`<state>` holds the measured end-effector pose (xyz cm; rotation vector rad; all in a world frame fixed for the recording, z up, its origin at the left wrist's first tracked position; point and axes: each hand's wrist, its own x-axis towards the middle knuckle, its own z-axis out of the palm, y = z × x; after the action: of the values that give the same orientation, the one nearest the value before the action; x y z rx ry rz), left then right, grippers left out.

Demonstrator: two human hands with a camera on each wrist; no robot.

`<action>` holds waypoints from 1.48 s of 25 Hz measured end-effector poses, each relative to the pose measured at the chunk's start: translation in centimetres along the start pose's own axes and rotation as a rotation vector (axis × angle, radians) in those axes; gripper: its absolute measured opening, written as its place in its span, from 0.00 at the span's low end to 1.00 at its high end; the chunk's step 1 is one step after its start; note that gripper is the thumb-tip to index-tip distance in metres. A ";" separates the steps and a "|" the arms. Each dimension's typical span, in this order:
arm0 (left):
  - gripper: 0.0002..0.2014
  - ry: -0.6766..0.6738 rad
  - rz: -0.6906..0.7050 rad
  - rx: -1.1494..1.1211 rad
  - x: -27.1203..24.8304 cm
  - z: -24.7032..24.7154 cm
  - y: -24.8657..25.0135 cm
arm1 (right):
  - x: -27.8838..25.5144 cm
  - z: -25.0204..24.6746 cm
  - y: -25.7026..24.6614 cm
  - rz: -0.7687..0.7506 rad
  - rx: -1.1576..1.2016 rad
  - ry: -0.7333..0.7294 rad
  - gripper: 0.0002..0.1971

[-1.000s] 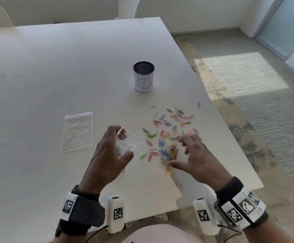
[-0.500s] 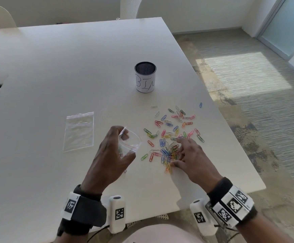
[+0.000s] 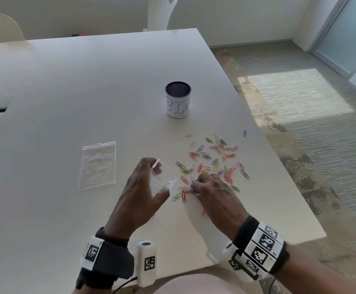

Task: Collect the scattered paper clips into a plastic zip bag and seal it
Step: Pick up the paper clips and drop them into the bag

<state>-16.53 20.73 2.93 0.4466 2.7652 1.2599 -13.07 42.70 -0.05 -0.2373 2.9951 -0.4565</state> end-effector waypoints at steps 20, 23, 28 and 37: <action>0.27 -0.049 0.053 0.028 1.8 0.9 -0.3 | 4.0 -9.7 -2.0 0.004 0.921 0.010 0.06; 0.27 -0.064 0.016 0.001 1.9 1.1 -0.4 | 5.2 -8.5 -3.9 -0.073 0.709 -0.003 0.04; 0.24 -0.063 0.008 -0.036 2.1 1.2 -0.9 | 5.9 -8.3 -5.1 -0.212 0.537 -0.060 0.04; 0.27 -0.068 -0.001 -0.020 1.8 0.3 -0.2 | 6.0 -10.0 2.7 0.011 0.451 0.073 0.08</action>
<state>-18.22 21.30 2.71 0.4775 2.6938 1.2467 -20.56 47.12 8.11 -0.1660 2.8540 -1.1354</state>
